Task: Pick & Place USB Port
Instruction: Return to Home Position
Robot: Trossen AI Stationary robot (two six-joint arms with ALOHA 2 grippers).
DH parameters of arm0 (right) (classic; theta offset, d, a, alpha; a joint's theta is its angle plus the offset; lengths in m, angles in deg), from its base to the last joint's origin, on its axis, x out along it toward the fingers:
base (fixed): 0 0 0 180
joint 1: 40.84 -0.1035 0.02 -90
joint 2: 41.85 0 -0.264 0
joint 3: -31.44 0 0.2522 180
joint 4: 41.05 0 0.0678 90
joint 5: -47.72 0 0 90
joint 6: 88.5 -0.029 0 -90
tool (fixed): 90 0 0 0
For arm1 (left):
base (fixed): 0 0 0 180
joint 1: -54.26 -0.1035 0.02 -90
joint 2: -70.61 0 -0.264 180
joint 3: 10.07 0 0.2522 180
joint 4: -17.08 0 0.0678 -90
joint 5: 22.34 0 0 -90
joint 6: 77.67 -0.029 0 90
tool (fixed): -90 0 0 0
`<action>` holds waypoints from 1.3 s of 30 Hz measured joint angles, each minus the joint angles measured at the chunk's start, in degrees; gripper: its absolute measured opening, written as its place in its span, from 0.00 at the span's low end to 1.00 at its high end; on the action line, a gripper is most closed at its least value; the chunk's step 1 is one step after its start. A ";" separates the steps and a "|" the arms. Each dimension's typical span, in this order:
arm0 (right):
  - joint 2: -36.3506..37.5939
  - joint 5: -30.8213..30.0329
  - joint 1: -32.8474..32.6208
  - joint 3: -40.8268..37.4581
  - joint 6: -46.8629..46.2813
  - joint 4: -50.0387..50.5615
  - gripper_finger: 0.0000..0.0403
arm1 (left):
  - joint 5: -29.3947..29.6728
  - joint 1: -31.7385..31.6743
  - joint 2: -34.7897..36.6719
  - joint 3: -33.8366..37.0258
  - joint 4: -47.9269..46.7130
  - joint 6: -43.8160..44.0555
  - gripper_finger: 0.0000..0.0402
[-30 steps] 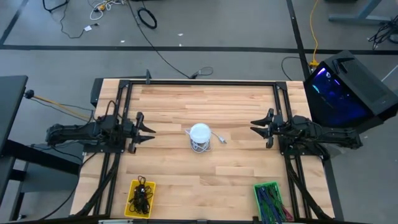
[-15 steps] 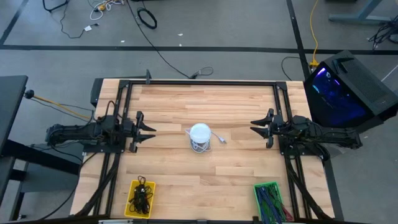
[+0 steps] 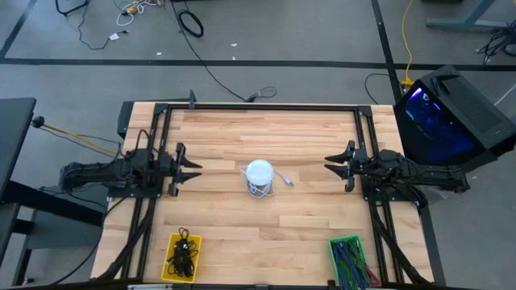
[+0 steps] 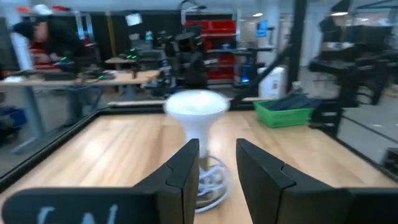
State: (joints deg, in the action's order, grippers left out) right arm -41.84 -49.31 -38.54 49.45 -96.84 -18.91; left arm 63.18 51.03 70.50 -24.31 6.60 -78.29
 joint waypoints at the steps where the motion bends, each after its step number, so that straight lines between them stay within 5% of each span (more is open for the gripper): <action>1: 0.00 0.00 0.00 0.01 0.00 0.00 0.33 | 0.10 -0.89 0.01 0.00 -0.06 0.01 0.27; 39: 0.00 0.00 0.00 0.07 0.11 -0.02 0.33 | 1.73 -3.47 0.08 0.04 0.31 0.00 0.27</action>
State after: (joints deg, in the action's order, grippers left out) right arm -41.84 -49.31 -38.54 49.52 -96.73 -18.93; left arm 64.90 47.56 70.58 -24.26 6.91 -78.29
